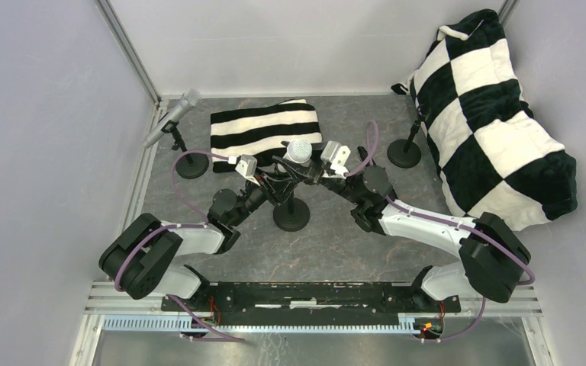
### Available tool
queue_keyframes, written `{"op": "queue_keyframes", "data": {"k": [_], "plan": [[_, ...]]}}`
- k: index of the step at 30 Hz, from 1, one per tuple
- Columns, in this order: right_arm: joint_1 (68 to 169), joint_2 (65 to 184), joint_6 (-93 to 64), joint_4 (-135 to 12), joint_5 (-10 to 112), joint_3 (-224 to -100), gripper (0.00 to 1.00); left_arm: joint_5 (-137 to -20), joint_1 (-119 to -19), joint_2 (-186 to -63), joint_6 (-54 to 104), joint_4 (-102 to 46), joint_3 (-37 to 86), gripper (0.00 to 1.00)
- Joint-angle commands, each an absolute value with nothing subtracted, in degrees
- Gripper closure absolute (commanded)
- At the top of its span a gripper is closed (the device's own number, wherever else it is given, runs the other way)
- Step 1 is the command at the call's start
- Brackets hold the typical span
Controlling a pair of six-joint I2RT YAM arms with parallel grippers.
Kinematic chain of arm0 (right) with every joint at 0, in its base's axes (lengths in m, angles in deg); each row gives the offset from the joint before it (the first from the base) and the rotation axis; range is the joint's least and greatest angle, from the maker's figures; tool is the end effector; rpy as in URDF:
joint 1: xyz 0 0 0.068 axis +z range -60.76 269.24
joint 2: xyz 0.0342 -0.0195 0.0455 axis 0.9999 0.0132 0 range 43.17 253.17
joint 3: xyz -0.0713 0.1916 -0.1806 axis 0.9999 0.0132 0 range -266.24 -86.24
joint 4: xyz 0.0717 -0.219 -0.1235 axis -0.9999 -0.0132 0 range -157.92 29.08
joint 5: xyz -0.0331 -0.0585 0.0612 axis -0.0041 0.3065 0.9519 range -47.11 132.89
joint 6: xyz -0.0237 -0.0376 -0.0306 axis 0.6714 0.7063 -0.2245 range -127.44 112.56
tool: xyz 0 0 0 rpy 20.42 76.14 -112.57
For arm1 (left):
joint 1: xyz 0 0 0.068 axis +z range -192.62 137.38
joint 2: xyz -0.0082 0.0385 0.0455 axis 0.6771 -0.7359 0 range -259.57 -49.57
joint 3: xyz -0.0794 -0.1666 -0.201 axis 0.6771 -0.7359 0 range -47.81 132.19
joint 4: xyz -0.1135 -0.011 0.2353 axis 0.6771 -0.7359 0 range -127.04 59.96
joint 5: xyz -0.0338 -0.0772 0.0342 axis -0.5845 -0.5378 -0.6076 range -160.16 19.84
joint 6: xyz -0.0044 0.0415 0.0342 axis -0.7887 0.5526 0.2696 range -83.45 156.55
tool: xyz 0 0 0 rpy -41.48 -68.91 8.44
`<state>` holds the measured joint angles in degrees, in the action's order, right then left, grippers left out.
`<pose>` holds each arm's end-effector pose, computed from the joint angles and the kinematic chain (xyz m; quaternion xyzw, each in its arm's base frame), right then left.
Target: Attach the microphones to the stand
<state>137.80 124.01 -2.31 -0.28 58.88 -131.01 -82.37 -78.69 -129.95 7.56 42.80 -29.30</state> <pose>0.1975 0.2388 0.3232 -0.3461 0.4247 0.3781 0.7463 0.1986 -0.1541 0.2067 0.1210 0.6264 -0.4696 0.6103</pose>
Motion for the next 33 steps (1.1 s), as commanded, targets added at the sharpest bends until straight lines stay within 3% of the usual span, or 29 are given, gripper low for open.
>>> {"op": "queue_keyframes", "data": {"k": [1,33], "plan": [[136.7,131.2,2.6,-21.9,53.9,-123.4,1.00,-89.5,-80.5,-129.9,9.0,44.4,-27.6,0.98],[136.3,141.3,4.3,-20.3,52.7,-121.4,1.00,-90.0,-80.5,-129.6,9.0,44.1,-27.5,0.98]]}}
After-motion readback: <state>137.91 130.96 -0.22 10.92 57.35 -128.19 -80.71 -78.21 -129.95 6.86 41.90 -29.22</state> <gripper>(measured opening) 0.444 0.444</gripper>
